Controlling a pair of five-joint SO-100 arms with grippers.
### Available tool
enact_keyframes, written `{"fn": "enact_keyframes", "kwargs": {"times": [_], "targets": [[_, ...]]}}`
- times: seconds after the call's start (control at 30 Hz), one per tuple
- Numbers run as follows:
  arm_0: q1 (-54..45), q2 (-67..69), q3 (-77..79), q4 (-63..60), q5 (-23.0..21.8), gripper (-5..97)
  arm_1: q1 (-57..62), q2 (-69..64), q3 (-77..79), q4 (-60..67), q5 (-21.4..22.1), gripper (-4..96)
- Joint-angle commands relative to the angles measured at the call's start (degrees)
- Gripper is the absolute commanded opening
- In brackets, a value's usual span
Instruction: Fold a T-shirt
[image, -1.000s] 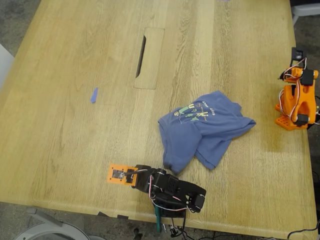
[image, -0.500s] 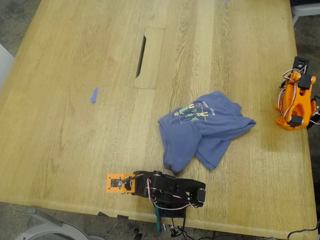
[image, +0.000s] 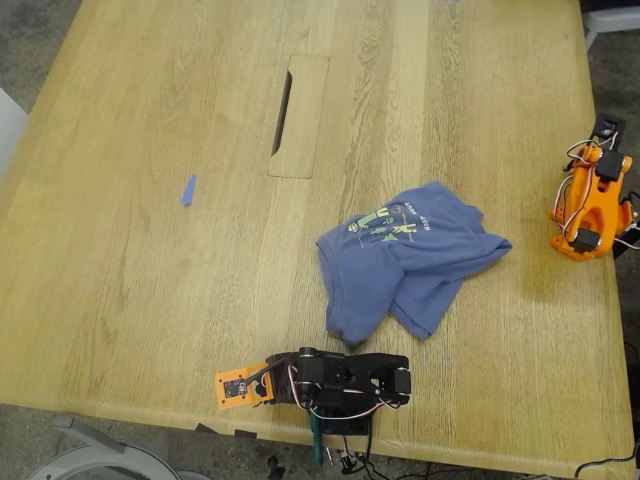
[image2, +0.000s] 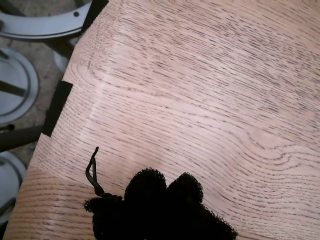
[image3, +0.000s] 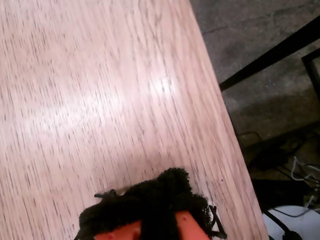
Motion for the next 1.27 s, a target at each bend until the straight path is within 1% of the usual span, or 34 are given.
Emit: {"fn": "enact_keyframes", "kwargs": {"times": [0.0, 0.17, 0.2, 0.27, 0.4, 0.57, 0.83, 1.03, 1.23], "targets": [[-0.4, 6.6, 1.6, -1.1, -2.0, 0, 1.1, 0.3, 3.7, 0.4, -0.8, 0.1], [-0.2, 6.6, 4.0, -3.8, -2.7, 0, 3.5, 0.3, 3.9, 3.8, -3.4, 0.1], [-0.1, 6.5, 4.0, -3.8, -3.5, 0, 4.0, 0.3, 3.9, 3.9, -3.9, 0.1], [0.4, 6.5, 4.0, -3.8, -4.7, 0, 4.7, 0.3, 3.9, 3.9, -4.3, 0.1], [1.1, 6.5, 4.0, -3.9, -4.8, 0, 6.0, 0.3, 4.0, 4.0, -4.7, 0.1], [0.9, 6.5, 4.0, -5.7, -5.2, 0, 6.4, 0.3, 4.0, 3.0, -4.0, 0.1], [1.1, 6.5, 4.0, -8.5, -4.8, 0, 5.6, 0.3, 4.0, -1.1, -1.8, 0.1], [1.1, 6.5, 4.0, -17.0, -4.6, 0, 4.0, 0.3, 4.0, -7.4, -1.1, 0.1], [0.7, 6.5, 4.0, -18.1, -4.6, 0, 3.6, 0.3, 4.0, -7.9, -0.5, 0.1]]}}
